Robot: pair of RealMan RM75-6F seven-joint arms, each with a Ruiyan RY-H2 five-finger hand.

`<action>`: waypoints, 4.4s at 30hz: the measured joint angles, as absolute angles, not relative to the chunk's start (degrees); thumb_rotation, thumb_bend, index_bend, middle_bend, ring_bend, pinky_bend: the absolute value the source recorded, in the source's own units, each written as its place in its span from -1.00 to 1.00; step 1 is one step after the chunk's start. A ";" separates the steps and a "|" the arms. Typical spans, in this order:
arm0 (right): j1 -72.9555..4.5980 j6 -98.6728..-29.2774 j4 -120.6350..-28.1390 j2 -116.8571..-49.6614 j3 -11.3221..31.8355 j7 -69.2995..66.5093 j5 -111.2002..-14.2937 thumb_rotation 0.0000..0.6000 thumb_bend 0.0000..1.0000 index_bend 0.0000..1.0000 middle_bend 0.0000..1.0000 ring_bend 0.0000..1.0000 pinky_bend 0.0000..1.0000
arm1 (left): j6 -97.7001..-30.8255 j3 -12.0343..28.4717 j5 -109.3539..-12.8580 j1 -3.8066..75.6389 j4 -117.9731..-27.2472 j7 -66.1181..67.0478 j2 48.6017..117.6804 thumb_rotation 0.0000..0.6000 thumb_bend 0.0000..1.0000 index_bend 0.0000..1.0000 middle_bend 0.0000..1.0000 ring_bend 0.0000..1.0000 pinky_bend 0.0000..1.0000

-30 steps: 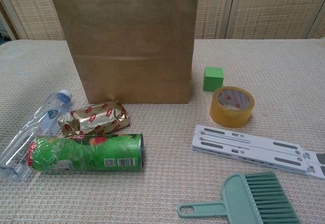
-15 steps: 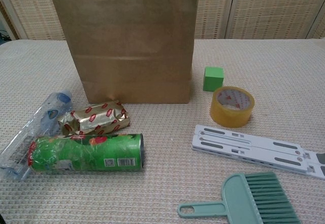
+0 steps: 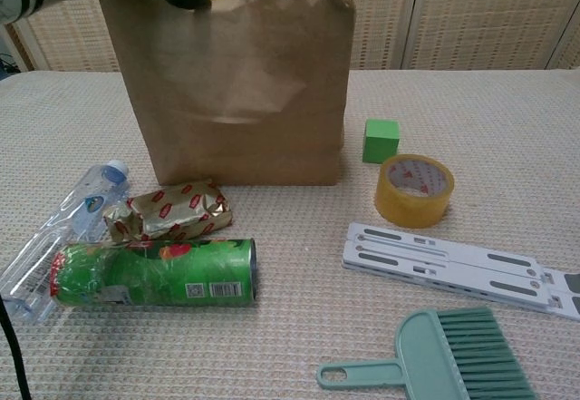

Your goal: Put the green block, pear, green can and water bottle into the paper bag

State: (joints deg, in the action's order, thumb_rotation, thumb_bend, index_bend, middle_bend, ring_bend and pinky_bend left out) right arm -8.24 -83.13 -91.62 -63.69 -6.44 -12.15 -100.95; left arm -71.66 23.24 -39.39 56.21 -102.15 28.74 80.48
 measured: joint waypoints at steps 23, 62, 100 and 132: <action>-7.99 -83.65 -91.38 -63.60 -6.36 -12.24 -100.98 1.00 -0.86 -1.00 -1.00 -1.00 -0.95 | -76.35 24.23 -44.28 49.50 -108.48 23.53 74.07 1.00 -0.05 -0.78 -0.94 -0.94 -0.54; -8.07 -82.42 -91.75 -63.80 -6.47 -10.64 -100.49 1.00 -0.86 -1.00 -1.00 -1.00 -0.95 | -76.02 -7.07 -98.91 20.77 -98.15 1.75 60.33 1.00 -0.27 -0.95 -1.00 -1.00 -0.62; -8.15 -81.80 -92.19 -63.44 -6.58 -10.78 -100.22 1.00 -0.86 -1.00 -1.00 -1.00 -0.95 | -54.34 -2.13 -90.87 29.78 -100.11 17.87 77.77 1.00 -0.26 -0.94 -1.00 -1.00 -0.62; -8.03 -82.01 -92.14 -63.48 -6.66 -10.56 -100.49 1.00 -0.86 -1.00 -1.00 -1.00 -0.96 | -54.96 -5.22 -85.02 28.92 -97.78 23.06 77.04 1.00 -0.27 -0.66 -0.69 -0.70 -0.39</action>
